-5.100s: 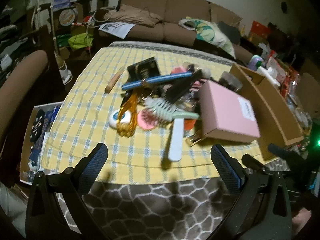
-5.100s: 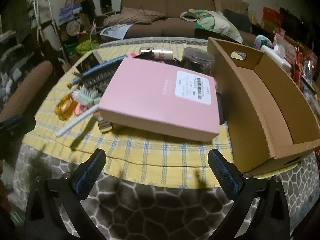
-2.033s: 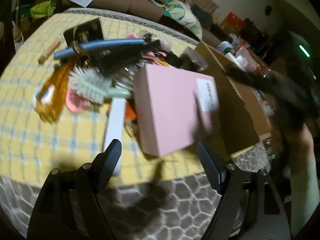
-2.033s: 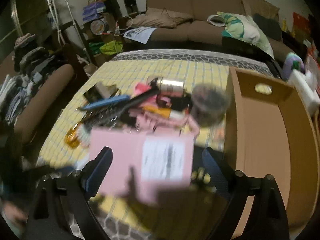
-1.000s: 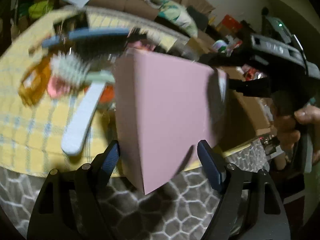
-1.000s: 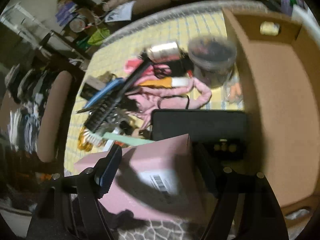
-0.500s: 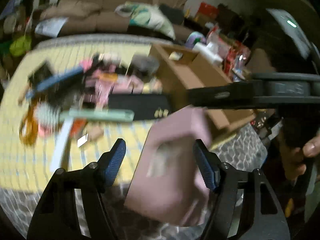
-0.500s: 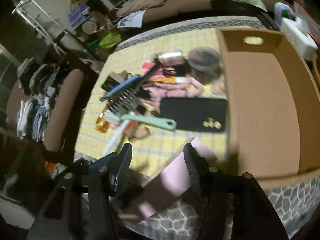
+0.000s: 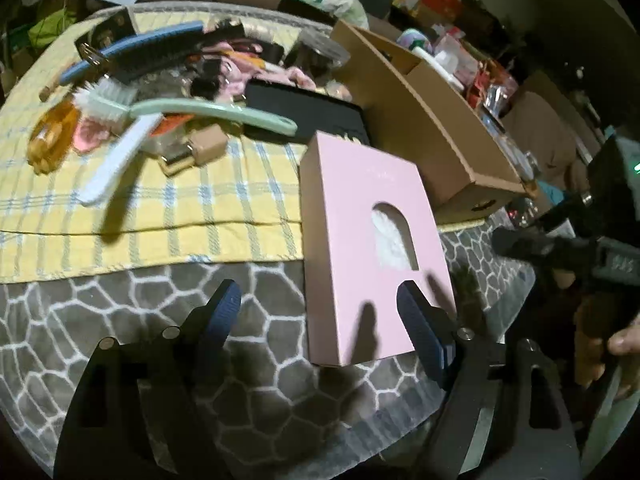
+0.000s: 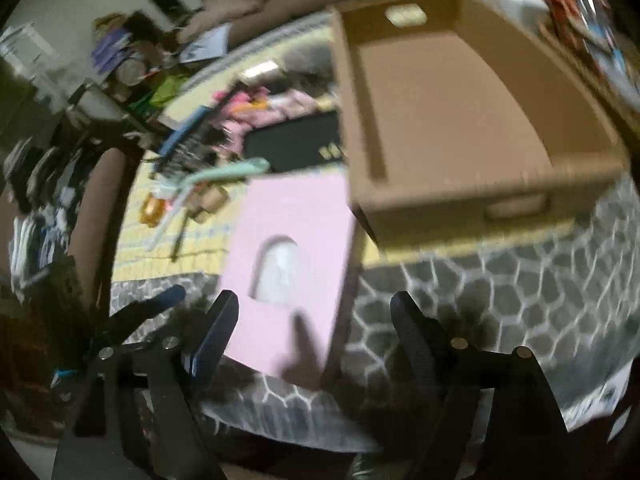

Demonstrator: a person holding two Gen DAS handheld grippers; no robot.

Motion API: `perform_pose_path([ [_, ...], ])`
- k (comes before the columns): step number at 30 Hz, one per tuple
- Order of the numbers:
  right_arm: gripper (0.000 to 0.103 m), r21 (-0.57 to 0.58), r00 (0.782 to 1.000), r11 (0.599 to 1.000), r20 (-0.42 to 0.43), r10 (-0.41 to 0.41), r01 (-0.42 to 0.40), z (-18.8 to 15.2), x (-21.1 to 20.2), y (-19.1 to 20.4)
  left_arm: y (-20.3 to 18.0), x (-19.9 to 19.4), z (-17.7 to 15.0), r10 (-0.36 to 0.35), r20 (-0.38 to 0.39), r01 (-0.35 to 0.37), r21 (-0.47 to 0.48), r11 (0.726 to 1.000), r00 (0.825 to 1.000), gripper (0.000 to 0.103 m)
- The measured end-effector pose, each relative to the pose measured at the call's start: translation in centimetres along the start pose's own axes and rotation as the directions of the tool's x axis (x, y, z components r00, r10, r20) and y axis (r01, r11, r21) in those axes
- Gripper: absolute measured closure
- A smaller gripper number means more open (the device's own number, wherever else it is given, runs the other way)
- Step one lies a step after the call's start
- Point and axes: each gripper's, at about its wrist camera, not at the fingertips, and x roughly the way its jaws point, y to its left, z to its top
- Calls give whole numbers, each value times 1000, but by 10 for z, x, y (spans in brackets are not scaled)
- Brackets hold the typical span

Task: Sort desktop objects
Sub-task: 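Lift the pink box with the right tool and carry it toward the cardboard box, then lower the pink box into the cardboard box and open the right tool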

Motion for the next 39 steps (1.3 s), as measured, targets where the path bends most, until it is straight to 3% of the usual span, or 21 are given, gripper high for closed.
perform_pose_path([
  [4,23,64,998,998,-63,1,3,-16,36,-14,-11,21,-5,6,-47,-5,31,1000,999,25],
  [5,30,80,997,997,-81,4,3,-19,45,-16,-12,25,-6,11,-60,-9,33,999,998,26],
  [6,30,103,995,995,-95,28,-18,-22,54,-18,-12,31,-8,0,-70,2,29,1000,998,26],
  [8,42,169,986,978,-91,140,-124,-26,61,-21,-12,34,-10,-46,-72,46,0,999,996,30],
  [9,42,177,986,976,-84,141,-124,-25,60,-20,-13,33,-11,-58,-64,58,-4,998,996,35],
  [10,42,166,989,980,-77,125,-111,-25,57,-17,-15,31,-11,-66,-63,66,5,998,996,40],
  [14,45,63,994,995,-70,78,-74,-24,46,1,-23,14,-12,-38,-42,40,57,998,998,40],
  [19,45,3,992,993,-38,117,-117,-21,23,17,-30,-24,-6,-35,22,34,60,998,999,40],
  [25,45,-106,989,985,41,140,-135,-6,-23,46,-59,-71,22,-40,121,28,98,995,992,38],
  [29,45,-155,985,979,88,145,-130,17,-62,42,-91,-81,53,-60,155,40,131,991,986,38],
  [34,45,-145,985,985,127,117,-99,50,-87,6,-136,-54,92,-80,158,55,158,986,984,38],
  [39,45,-85,990,994,113,84,-74,90,-89,-49,-172,3,129,-107,121,88,153,984,987,38],
])
